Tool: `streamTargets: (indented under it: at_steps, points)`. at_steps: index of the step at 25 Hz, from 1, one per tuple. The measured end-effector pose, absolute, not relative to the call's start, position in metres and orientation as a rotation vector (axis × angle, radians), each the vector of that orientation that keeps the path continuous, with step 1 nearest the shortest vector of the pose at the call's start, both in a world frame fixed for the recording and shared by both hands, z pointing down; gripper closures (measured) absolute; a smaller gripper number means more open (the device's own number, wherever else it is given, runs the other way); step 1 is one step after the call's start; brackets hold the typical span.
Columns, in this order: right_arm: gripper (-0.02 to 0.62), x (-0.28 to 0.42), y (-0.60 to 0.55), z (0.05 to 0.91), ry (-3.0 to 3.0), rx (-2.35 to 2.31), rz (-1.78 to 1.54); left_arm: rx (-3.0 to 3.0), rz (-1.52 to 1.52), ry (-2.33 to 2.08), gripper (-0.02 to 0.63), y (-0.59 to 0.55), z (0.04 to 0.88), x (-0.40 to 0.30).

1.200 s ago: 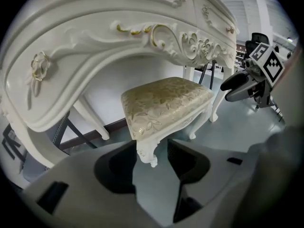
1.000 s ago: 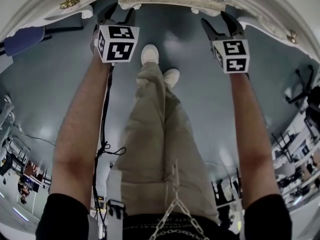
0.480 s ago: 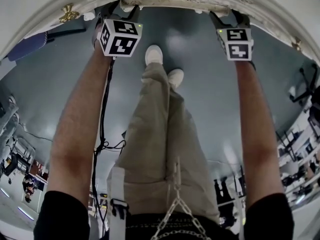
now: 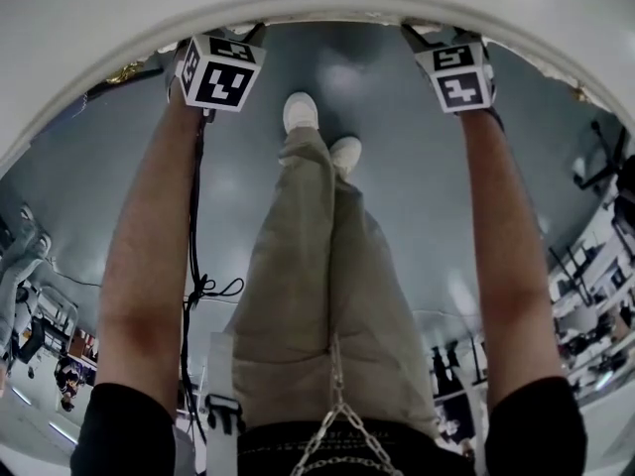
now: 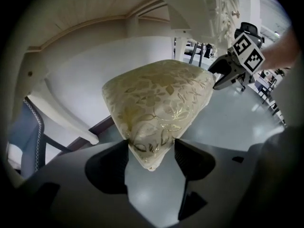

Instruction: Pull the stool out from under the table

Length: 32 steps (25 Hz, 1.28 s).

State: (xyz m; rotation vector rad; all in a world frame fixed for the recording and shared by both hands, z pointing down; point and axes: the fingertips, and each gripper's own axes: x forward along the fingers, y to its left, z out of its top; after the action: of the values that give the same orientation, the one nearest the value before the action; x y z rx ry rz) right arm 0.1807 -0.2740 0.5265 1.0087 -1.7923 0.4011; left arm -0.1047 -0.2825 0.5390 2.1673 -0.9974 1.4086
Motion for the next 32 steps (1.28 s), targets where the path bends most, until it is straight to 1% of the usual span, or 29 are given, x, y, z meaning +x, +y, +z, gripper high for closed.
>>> streamTargets:
  at_steps: [4, 15, 32]
  points:
    - [0.301, 0.187, -0.272, 0.525, -1.783, 1.008, 0.422, 2.165, 1.488, -0.95, 0.318, -0.283, 0.535, -0.095]
    - [0.302, 0.181, -0.272, 0.524, -1.774, 1.055, 0.439, 2.165, 1.438, -0.98, 0.319, -0.281, 0.542, -0.098]
    - [0.305, 0.183, -0.263, 0.531, -1.778, 1.092, 0.536, 2.152, 1.528, -0.967, 0.32, -0.296, 0.55, -0.097]
